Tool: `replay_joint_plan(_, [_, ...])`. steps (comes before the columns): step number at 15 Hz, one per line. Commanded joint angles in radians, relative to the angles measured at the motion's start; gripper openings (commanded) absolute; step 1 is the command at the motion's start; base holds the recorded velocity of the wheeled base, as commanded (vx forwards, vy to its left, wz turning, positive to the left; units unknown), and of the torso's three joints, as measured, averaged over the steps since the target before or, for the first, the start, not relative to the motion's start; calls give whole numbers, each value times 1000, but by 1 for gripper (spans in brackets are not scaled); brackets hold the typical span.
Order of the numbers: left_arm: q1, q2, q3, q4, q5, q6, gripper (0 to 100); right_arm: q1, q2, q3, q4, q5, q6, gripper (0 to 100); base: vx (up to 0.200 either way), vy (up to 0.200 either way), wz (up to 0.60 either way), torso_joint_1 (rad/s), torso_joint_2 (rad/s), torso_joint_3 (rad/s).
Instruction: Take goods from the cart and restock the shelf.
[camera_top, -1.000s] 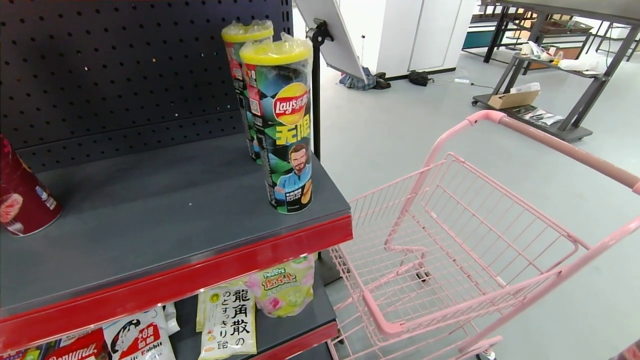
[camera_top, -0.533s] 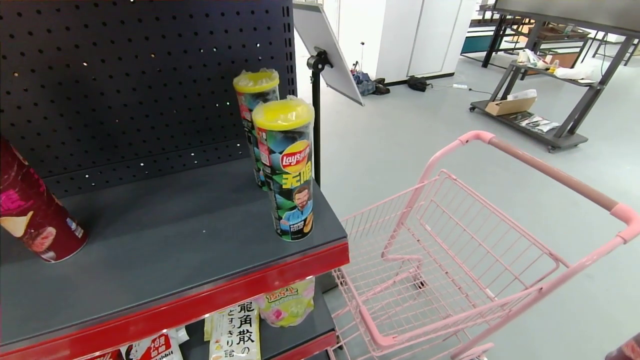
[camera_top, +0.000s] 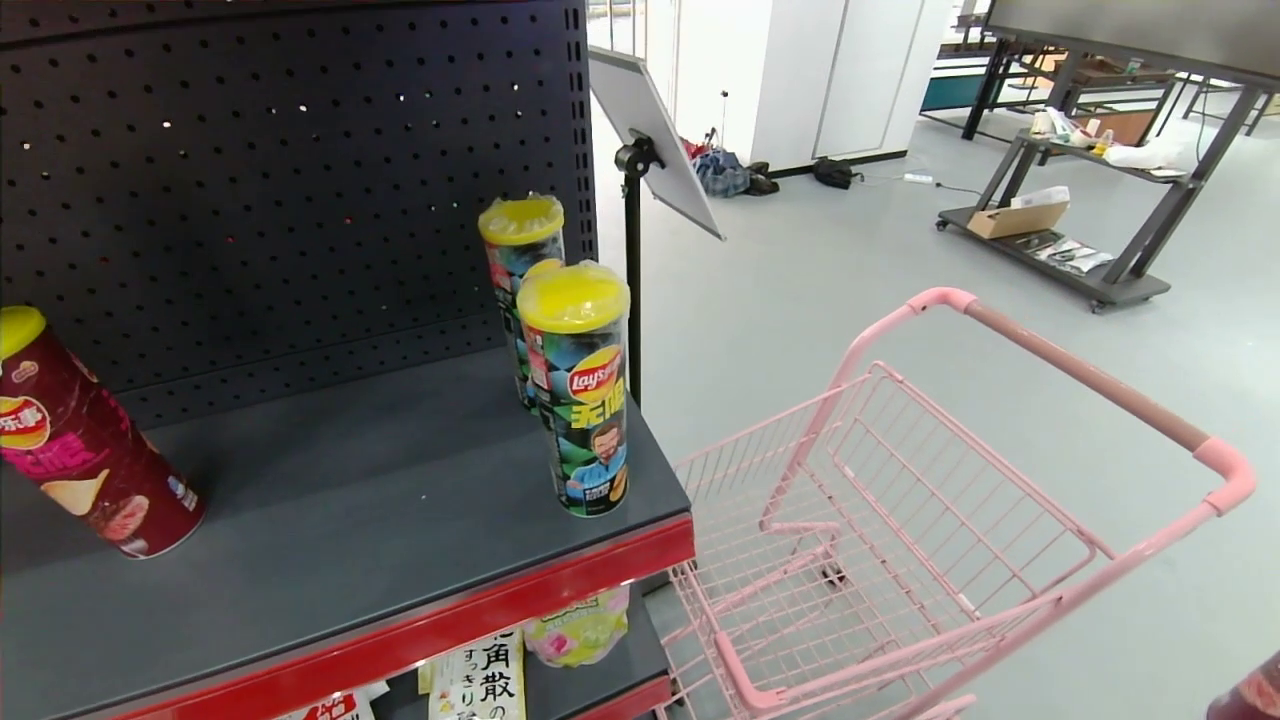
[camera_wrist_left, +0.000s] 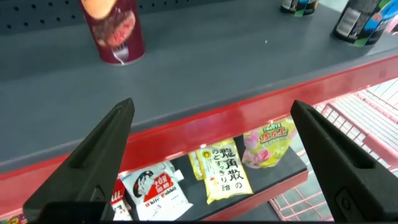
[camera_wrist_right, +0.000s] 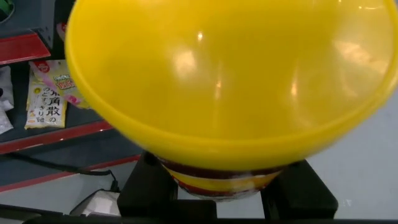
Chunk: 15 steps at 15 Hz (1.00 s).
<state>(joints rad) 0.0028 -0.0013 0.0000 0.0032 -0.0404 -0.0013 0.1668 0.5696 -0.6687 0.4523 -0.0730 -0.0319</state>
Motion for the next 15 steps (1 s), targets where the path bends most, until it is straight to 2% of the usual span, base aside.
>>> replay_joint_plan(1, [0, 1, 0, 0, 1, -2, 100, 0, 13, -2, 2, -2, -10, 0, 0, 0, 0, 154, -373, -217])
replay_joint_plan(2, [0, 1, 0, 0, 1, -2, 100, -4, 12, 3, 2, -5, -22, 0, 0, 0, 0, 76, -193, -85])
replay_joint_plan(10, [0, 1, 0, 0, -1, -2, 100, -6, 3, 21, 0, -5, -36, 0, 0, 0, 600, 12, -10, -9])
replay_joint_plan(12, [0, 1, 0, 0, 1, -2, 100, -7, -23, 34, 2, -5, -42, 0, 0, 0, 0, 0, 0, 0])
replay_joint_plan(15, [0, 1, 0, 0, -1, 3, 100, 0, -197, 135, -49, 5, -31, 0, 0, 0, 0, 0, 0, 0])
